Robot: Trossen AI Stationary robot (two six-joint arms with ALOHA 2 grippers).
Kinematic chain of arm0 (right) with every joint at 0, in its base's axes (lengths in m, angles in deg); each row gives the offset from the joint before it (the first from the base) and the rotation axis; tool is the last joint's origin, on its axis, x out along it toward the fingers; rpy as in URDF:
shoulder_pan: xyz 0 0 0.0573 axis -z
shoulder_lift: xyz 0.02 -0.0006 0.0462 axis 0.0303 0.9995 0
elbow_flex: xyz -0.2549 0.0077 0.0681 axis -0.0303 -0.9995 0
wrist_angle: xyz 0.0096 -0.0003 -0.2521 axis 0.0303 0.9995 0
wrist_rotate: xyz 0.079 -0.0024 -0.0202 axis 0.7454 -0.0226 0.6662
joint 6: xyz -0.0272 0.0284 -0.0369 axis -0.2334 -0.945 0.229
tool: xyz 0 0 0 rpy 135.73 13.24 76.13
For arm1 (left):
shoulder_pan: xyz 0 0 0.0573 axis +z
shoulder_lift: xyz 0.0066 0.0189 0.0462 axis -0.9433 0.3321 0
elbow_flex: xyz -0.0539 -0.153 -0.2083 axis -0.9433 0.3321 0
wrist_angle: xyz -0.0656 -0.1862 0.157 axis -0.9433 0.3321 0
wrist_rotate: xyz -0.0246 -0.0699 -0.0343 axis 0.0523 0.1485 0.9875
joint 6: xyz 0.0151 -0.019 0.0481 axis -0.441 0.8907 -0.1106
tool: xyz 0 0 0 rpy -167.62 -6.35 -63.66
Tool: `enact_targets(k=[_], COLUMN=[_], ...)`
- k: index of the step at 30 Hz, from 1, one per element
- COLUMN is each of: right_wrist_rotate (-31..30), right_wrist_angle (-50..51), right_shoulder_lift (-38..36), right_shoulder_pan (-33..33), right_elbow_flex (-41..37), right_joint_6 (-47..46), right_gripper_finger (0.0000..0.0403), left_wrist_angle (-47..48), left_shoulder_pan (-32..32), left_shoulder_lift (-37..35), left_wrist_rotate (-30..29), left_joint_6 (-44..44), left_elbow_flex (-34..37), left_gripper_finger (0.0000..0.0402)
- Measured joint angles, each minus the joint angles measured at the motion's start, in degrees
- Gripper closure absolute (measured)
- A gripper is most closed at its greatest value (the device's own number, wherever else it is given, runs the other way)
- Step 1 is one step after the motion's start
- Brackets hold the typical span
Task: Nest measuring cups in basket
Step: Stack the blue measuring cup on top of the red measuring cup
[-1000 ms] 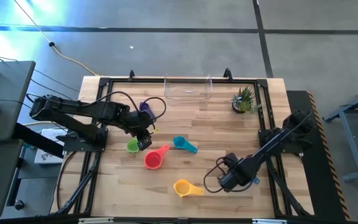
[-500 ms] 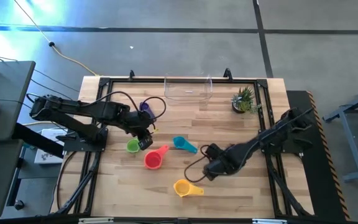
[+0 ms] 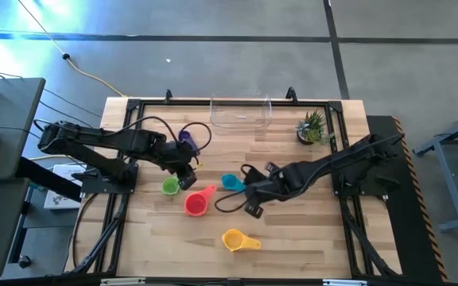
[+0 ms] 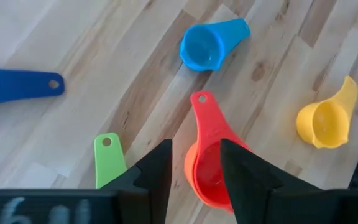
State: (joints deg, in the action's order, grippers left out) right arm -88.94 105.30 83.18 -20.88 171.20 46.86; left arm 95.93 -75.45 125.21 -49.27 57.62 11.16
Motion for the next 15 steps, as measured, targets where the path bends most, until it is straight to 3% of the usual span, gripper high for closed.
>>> enact_targets(k=[7, 15], right_wrist_rotate=[-1.2, 0.5], right_wrist_angle=[0.1, 7.8], right_shoulder_lift=[0.0, 0.0], right_shoulder_pan=[0.8, 0.8], right_elbow_flex=[1.6, 1.5], right_joint_6=[4.2, 6.8], right_gripper_finger=[0.0403, 0.0403], left_wrist_angle=[0.2, 0.2], left_shoulder_pan=[-0.7, -2.1], left_shoulder_lift=[0.0, 0.0], left_wrist_rotate=[4.8, 5.0], left_joint_6=[3.1, 3.2], left_elbow_flex=[0.0, 0.0], left_gripper_finger=[0.0272, 0.0272])
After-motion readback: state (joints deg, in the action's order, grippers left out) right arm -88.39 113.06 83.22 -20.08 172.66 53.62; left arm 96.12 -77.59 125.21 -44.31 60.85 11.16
